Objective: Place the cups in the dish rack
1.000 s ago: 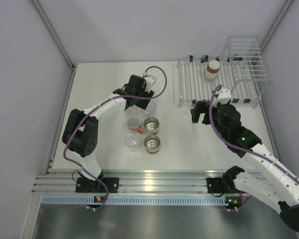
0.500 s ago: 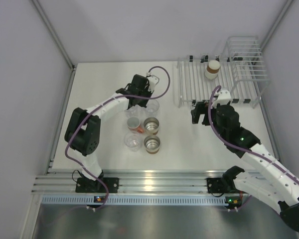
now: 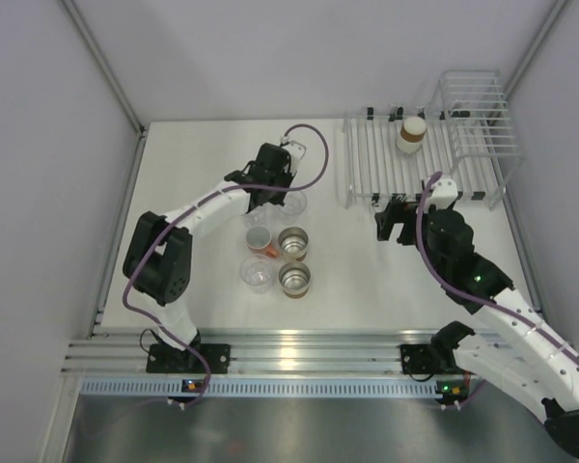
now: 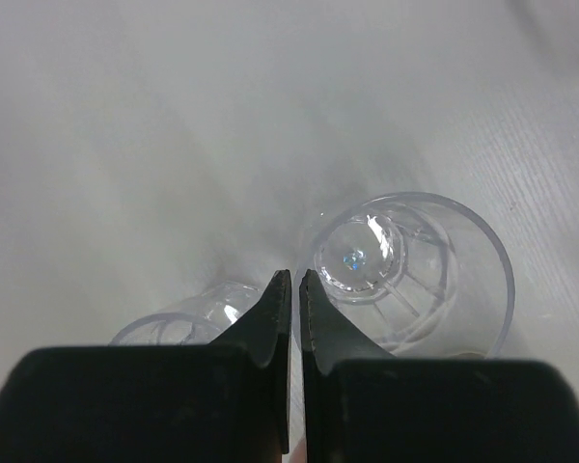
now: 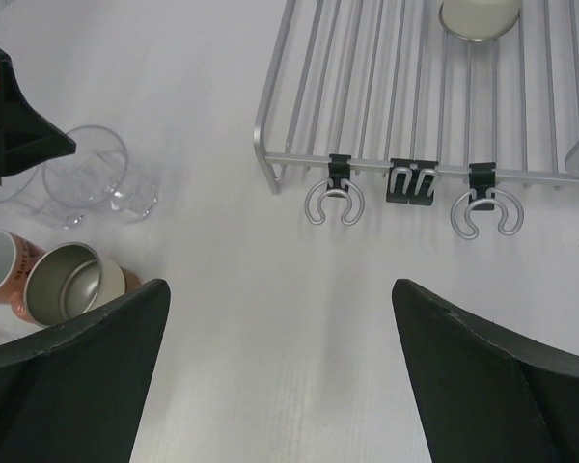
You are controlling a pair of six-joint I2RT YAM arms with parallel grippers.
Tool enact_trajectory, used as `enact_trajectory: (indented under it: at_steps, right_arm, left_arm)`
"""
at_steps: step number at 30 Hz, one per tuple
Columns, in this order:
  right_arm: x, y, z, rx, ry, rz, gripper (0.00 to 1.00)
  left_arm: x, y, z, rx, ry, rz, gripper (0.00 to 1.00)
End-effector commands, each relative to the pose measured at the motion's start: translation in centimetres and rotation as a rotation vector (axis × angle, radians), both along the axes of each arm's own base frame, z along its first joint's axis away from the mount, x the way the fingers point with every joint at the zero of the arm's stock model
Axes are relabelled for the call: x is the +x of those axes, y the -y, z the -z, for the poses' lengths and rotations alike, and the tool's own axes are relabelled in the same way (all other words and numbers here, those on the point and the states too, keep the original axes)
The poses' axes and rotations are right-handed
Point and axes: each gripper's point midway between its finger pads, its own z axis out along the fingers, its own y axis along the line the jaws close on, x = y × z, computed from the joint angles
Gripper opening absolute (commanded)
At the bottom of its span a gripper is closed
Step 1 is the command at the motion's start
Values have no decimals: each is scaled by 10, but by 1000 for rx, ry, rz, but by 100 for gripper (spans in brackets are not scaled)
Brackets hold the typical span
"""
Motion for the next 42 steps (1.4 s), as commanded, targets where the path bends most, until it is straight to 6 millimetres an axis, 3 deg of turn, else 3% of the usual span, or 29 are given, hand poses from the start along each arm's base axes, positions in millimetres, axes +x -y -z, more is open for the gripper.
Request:
enact_trajectory:
  at_steps: [1,3,4,6,9,12,13,14,15,16,17,18,19,20,21,22,23,25,26,27,29,31,32,33,35,37,42]
  right_arm:
    - [-1,-1,-16,26,33,6,99]
    - [0,-3,-21,43,43,7,100]
    - [0,-5,-22,51,46,-1,99]
    - [1,-9,-29,84,64,-10,99]
    - [1,-15,-39,136,97,-32,99]
    - [0,-31,-58,247,177,-98,99]
    - [1,-36,-69,312,228,-115,99]
    - [-1,-39,-79,358,264,-132,99]
    - [-4,-44,-84,396,285,-163,99]
    - [-6,-48,-97,474,341,-187,99]
    - [-9,-49,-106,519,372,-204,99]
    - [-13,-53,-110,558,390,-234,99]
    - [-18,-53,-123,631,446,-258,99]
    - [-21,-53,-128,665,468,-270,99]
    - [-26,-53,-135,696,497,-294,100]
    - [-28,-55,-132,730,499,-308,99]
    - [-37,-50,-152,785,580,-334,99]
    - [-46,-49,-153,845,609,-365,99]
    - [-58,-42,-170,895,687,-392,99]
    - [-62,-39,-173,933,699,-402,99]
    - [-66,-37,-173,969,710,-418,99]
    - [-74,-36,-179,1022,737,-457,99]
    - [-71,-38,-175,1033,726,-460,99]
    - [-81,-38,-184,1072,755,-511,99]
    - [-79,-44,-177,1092,740,-536,99]
    - [-86,-41,-185,1147,768,-575,99]
    - [-82,-51,-184,1199,756,-632,100]
  left_arm:
    - [14,-2,-95,-126,202,-74,0]
    - [10,4,-120,-211,229,-84,0]
    - [5,10,-147,-280,265,-56,0]
    - [0,17,-183,-394,320,-49,0]
    - [-19,28,-239,-570,402,16,0]
    - [-54,35,-296,-774,495,123,0]
    - [-64,41,-288,-808,475,166,0]
    - [-72,42,-294,-878,464,169,0]
    - [-84,42,-315,-948,512,211,0]
    - [-92,44,-318,-983,509,240,0]
    - [-101,49,-307,-1026,450,267,0]
    - [-109,48,-321,-1075,485,295,0]
    - [-114,49,-321,-1121,461,300,0]
    - [-121,54,-309,-1138,432,336,0]
    - [-131,52,-323,-1184,473,381,0]
    - [-137,53,-324,-1223,455,399,0]
    - [-144,55,-324,-1244,447,427,0]
    - [-149,53,-323,-1282,443,431,0]
    - [-152,51,-325,-1294,450,435,0]
    - [-153,51,-318,-1300,441,434,0]
    - [-164,48,-328,-1362,456,476,0]
    - [-173,48,-325,-1429,405,497,0]
    - [-182,45,-337,-1473,441,540,0]
    - [-183,45,-336,-1498,428,546,0]
    - [-187,45,-336,-1557,398,558,0]
    - [-187,44,-335,-1590,373,556,0]
    - [-191,44,-332,-1632,350,567,0]
